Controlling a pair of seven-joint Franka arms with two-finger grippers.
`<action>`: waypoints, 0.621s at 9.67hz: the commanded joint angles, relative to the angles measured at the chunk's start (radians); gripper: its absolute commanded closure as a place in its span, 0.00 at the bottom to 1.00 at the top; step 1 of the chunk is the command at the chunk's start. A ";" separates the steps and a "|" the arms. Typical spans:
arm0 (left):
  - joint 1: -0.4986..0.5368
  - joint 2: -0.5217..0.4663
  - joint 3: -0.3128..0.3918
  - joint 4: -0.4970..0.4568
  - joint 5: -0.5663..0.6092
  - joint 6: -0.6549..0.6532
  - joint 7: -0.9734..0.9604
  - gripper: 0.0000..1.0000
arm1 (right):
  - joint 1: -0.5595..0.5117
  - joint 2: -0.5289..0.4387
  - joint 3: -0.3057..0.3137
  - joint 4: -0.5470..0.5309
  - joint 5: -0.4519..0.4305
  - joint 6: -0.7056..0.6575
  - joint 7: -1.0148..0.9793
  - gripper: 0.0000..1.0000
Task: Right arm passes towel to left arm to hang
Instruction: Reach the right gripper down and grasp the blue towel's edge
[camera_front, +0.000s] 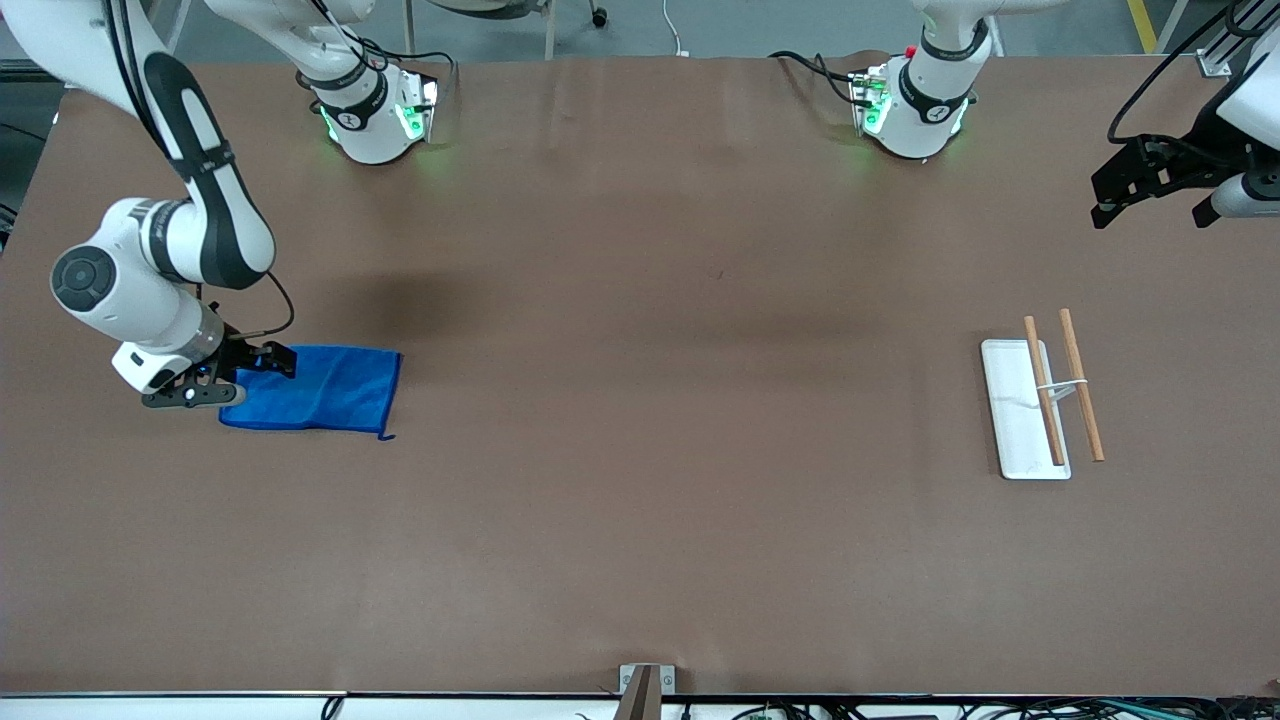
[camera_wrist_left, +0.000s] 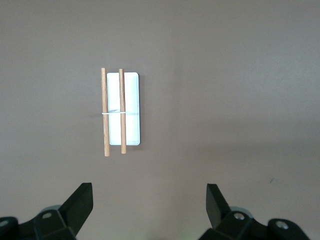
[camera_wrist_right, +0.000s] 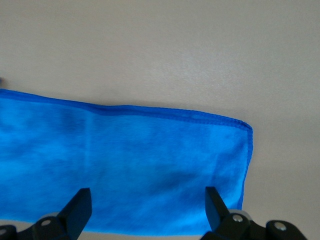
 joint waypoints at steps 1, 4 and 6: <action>-0.002 0.026 -0.002 0.000 0.008 -0.015 0.009 0.00 | -0.005 0.050 0.011 -0.043 0.010 0.104 -0.016 0.02; -0.001 0.026 -0.002 0.000 0.006 -0.015 0.009 0.00 | 0.013 0.102 0.011 -0.043 0.013 0.141 -0.013 0.10; -0.001 0.026 -0.002 0.000 0.006 -0.015 0.009 0.00 | 0.010 0.113 0.011 -0.042 0.014 0.150 -0.011 0.56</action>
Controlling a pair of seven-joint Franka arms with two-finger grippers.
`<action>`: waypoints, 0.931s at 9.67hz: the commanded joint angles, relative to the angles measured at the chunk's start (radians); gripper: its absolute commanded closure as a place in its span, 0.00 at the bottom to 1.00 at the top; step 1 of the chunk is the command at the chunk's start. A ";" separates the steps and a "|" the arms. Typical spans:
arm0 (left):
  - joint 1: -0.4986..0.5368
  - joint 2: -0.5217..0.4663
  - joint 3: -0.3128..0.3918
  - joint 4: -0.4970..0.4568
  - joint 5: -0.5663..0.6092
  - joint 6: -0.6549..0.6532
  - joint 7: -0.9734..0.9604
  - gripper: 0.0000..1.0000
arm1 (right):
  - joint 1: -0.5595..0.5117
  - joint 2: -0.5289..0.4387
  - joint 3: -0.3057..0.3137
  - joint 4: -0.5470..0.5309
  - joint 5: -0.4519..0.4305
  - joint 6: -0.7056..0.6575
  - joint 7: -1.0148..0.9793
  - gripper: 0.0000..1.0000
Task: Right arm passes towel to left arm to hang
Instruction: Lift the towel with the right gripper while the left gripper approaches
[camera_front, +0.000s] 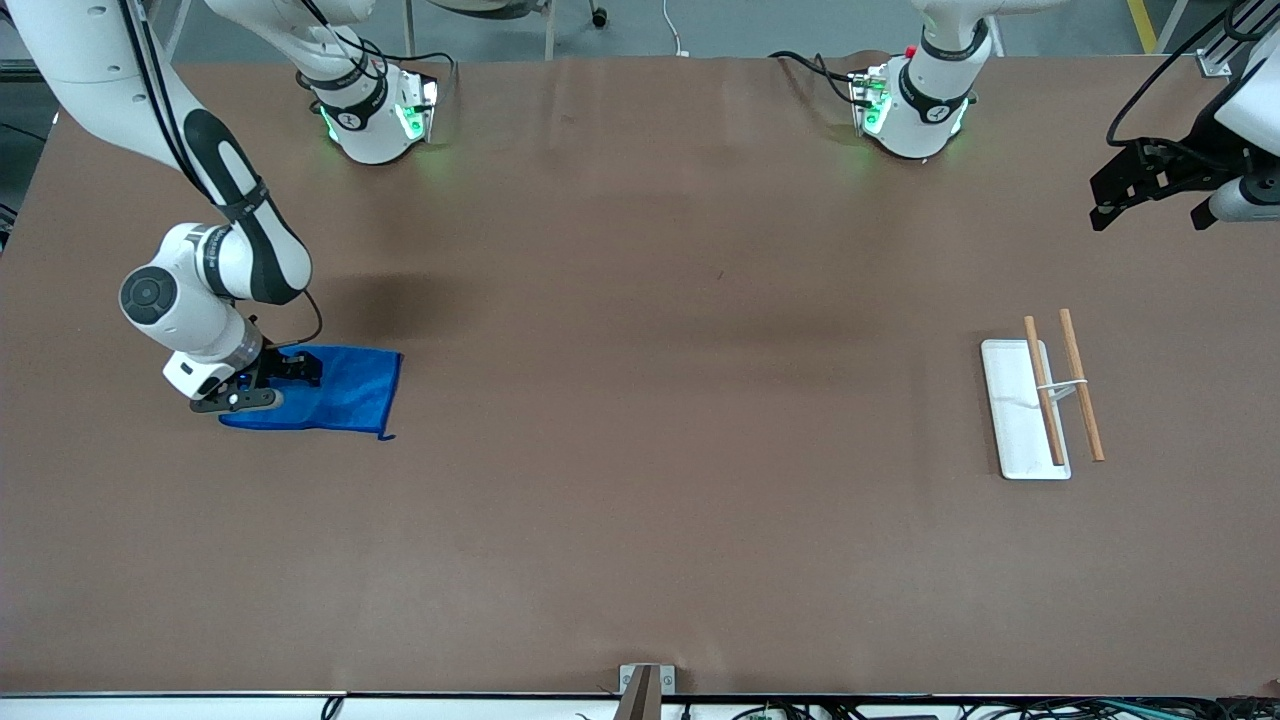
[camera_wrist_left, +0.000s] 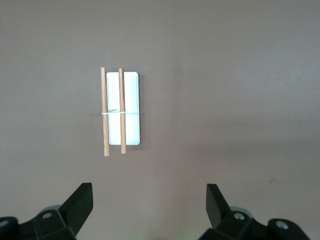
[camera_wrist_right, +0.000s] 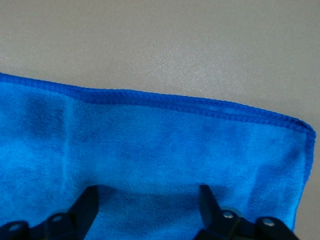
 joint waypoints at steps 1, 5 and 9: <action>-0.001 0.022 -0.002 0.000 0.005 -0.015 0.009 0.00 | 0.001 -0.003 0.002 -0.012 0.014 0.014 0.007 0.86; -0.003 0.022 -0.002 0.000 0.005 -0.015 0.007 0.00 | 0.028 -0.102 0.017 0.097 0.021 -0.342 0.090 1.00; -0.012 0.028 -0.055 -0.008 -0.036 -0.054 0.007 0.00 | 0.107 -0.140 0.074 0.442 0.019 -0.838 0.225 1.00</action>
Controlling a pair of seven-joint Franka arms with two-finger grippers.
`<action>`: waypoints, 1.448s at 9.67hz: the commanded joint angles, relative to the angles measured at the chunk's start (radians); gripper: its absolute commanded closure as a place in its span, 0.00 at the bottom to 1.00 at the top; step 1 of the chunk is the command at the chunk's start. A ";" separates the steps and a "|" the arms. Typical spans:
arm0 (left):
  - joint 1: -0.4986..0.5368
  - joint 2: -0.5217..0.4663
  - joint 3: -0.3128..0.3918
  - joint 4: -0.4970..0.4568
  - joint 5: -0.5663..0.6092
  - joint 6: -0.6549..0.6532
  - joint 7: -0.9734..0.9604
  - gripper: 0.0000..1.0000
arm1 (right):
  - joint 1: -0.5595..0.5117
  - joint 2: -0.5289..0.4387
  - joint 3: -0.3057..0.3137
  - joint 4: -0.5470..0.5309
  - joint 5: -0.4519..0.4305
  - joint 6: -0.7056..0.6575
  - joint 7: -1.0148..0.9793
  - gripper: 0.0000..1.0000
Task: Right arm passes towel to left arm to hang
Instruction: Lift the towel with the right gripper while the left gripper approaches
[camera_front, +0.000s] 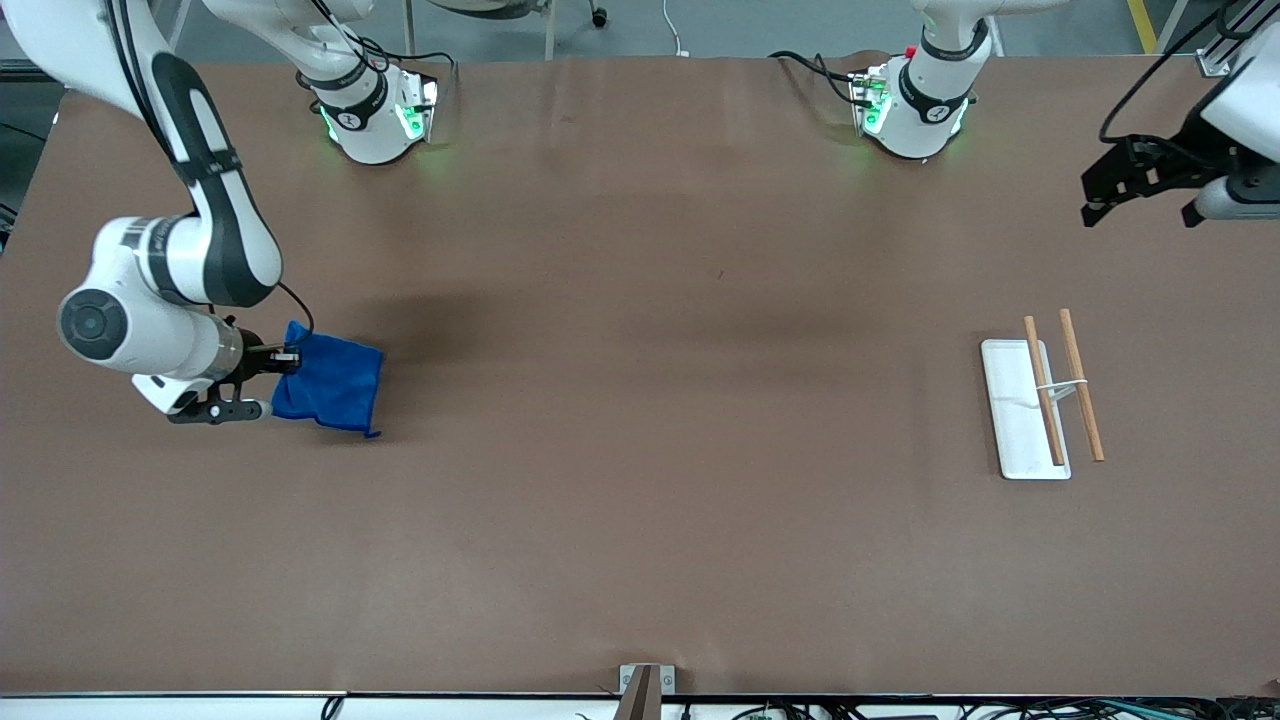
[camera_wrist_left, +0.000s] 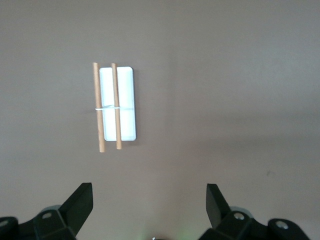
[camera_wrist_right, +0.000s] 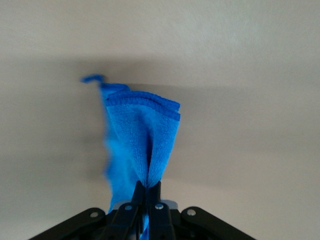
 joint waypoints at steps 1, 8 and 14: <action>-0.021 0.071 -0.042 -0.013 -0.096 -0.021 0.004 0.00 | 0.021 0.006 0.083 0.161 0.013 -0.179 0.069 1.00; 0.101 0.379 -0.043 -0.153 -0.913 0.217 0.394 0.00 | 0.056 0.017 0.447 0.255 0.325 0.016 0.373 1.00; 0.111 0.644 -0.049 -0.269 -1.472 0.026 0.769 0.00 | 0.218 0.058 0.463 0.260 0.753 0.368 0.365 1.00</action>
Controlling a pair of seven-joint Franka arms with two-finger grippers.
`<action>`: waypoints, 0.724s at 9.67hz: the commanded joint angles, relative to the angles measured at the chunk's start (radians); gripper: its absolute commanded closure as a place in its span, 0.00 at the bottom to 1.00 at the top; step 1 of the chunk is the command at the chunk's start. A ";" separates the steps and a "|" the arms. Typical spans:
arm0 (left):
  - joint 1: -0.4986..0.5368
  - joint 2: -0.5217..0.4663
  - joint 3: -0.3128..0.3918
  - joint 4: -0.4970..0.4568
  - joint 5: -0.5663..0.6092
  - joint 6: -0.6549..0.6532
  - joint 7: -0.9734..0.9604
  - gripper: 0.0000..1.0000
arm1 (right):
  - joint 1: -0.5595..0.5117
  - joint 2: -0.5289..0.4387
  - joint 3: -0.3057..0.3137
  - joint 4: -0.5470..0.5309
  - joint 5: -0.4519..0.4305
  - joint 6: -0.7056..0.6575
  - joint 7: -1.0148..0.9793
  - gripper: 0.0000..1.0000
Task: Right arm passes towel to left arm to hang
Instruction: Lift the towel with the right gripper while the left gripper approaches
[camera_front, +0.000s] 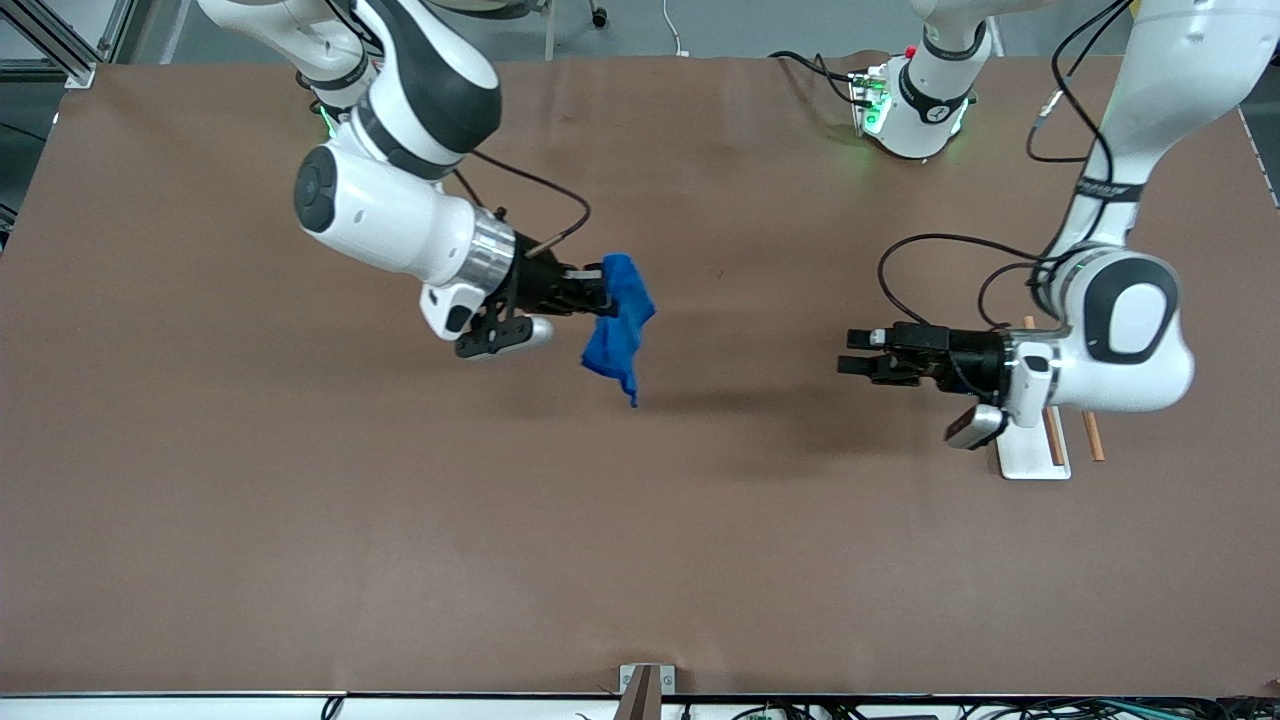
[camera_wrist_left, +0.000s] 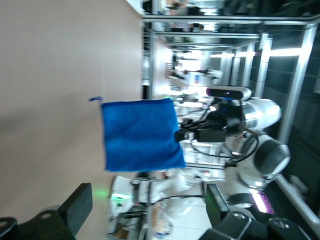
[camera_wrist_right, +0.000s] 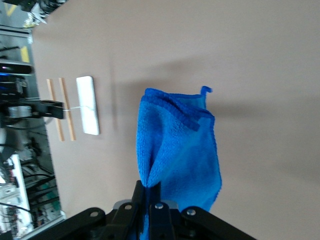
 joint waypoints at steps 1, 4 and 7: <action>-0.001 0.132 -0.014 -0.008 -0.115 -0.115 0.091 0.00 | 0.016 0.023 0.031 0.022 0.141 0.072 0.001 1.00; -0.009 0.261 -0.084 -0.014 -0.203 -0.125 0.249 0.00 | 0.023 0.066 0.094 0.079 0.285 0.144 0.001 1.00; -0.009 0.289 -0.117 -0.043 -0.238 -0.125 0.208 0.01 | 0.075 0.133 0.116 0.157 0.338 0.239 0.004 1.00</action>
